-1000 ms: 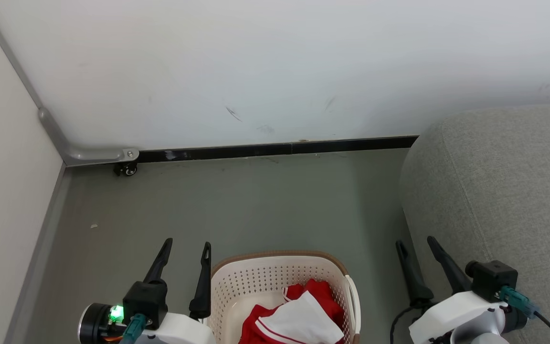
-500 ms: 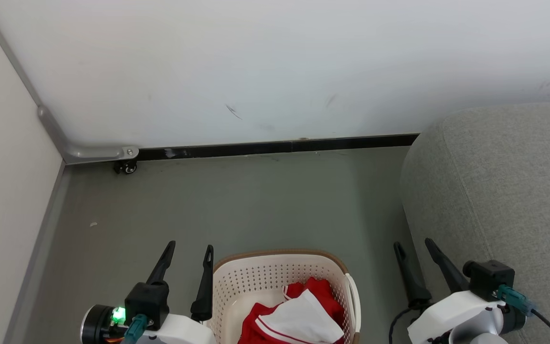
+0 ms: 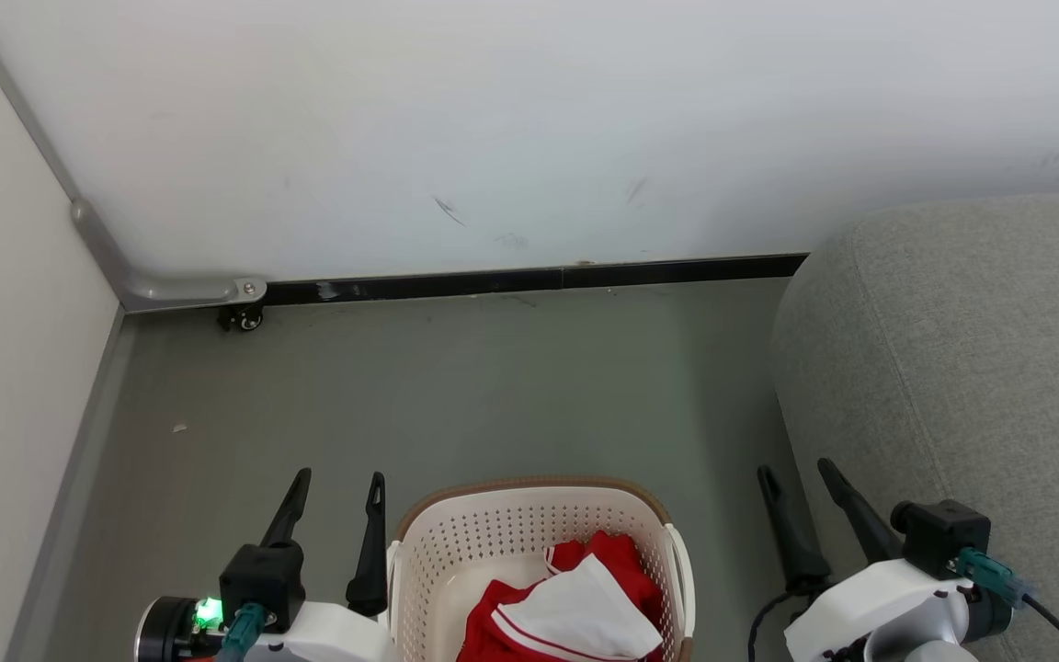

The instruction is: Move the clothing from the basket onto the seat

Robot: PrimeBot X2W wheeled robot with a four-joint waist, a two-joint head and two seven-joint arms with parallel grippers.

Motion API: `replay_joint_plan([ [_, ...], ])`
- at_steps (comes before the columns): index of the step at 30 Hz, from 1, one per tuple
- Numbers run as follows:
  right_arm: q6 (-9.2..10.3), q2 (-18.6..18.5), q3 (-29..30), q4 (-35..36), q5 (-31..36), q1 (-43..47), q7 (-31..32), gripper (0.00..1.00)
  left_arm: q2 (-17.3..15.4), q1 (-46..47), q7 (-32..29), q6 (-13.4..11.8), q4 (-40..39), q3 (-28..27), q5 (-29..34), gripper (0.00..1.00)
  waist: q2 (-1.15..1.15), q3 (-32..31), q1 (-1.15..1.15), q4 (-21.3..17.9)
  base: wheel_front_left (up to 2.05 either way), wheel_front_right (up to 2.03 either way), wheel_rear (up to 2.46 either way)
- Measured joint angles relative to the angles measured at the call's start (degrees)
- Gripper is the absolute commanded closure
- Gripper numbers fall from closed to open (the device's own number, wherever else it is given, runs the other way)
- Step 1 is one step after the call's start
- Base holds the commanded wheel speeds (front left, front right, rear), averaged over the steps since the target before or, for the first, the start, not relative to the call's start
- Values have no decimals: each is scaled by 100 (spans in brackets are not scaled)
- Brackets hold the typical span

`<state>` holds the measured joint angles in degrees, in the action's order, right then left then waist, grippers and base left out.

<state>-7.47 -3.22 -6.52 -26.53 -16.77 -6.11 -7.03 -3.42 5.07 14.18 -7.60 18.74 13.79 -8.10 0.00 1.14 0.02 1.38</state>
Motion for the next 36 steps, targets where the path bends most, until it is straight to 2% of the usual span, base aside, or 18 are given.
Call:
replay_joint_plan([
  [23, 0, 5, 14, 141, 11, -1, -49, 0, 2, 236, 0, -38, 141, -59, 91, 0, 0, 207, 0, -45, 0, 0, 0],
  [36, 0, 21, 197, 407, 154, -2, -207, 0, -30, 489, 3, 113, 394, 71, 249, 0, 0, 522, -1, -161, 0, 0, 0],
])
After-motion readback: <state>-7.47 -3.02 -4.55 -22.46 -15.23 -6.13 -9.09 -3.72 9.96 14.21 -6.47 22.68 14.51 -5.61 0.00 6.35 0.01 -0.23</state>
